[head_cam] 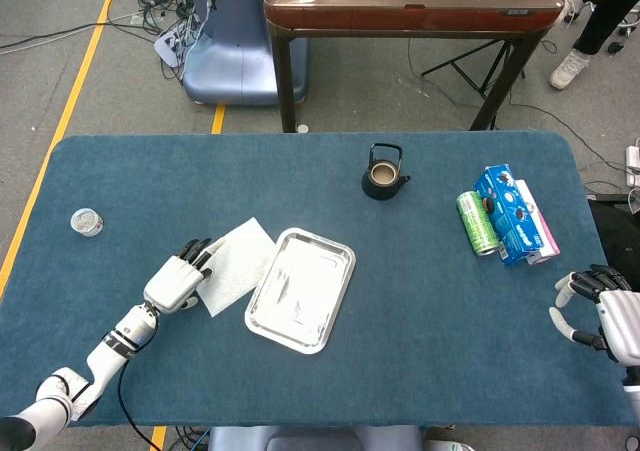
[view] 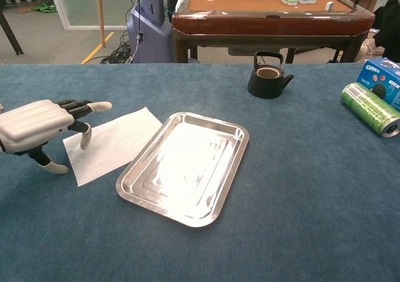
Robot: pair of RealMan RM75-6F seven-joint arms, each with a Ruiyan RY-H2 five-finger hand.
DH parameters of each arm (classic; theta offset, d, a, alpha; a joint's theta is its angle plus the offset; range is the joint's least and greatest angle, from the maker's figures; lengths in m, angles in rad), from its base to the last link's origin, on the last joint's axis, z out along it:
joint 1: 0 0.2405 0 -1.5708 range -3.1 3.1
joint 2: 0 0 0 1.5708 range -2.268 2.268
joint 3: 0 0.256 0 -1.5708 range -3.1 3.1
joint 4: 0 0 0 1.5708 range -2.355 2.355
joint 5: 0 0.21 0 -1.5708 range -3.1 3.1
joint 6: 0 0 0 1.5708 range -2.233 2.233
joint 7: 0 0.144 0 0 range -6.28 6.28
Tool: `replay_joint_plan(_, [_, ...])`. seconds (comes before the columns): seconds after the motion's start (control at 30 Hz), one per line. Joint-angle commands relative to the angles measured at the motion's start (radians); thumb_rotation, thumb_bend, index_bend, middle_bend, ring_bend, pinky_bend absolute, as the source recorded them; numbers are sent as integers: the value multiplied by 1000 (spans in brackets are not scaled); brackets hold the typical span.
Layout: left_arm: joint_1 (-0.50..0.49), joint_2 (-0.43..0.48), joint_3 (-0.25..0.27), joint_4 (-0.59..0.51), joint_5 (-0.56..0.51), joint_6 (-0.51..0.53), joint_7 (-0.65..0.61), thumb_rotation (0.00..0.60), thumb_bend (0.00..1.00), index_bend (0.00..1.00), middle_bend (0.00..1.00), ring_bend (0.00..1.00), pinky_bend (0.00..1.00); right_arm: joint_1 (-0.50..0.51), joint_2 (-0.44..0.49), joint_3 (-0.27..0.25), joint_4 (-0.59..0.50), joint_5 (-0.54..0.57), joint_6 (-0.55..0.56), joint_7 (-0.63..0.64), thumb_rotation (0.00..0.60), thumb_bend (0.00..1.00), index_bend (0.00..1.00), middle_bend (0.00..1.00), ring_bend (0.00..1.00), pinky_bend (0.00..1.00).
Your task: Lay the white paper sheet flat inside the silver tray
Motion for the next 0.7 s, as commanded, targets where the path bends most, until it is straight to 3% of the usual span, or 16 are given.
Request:
replay_joint_plan(0.03, [-1, -5, -3, 1, -6, 1, -16, 600, 164, 552, 0, 0, 119, 0, 0, 0, 0, 0, 0, 0, 600, 332, 573, 427, 298, 156])
replay_joint_plan(0.5, [2, -21, -6, 12, -25, 7, -88, 600, 409, 574, 0, 0, 130, 1, 1, 1, 0, 1, -1, 5, 600, 332, 573, 427, 298, 156])
replay_joint_plan(0.7, [4, -23, -9, 12, -29, 22, -119, 600, 454, 574, 0, 0, 133, 2, 0, 0, 0, 2, -3, 2, 600, 332, 573, 427, 298, 156])
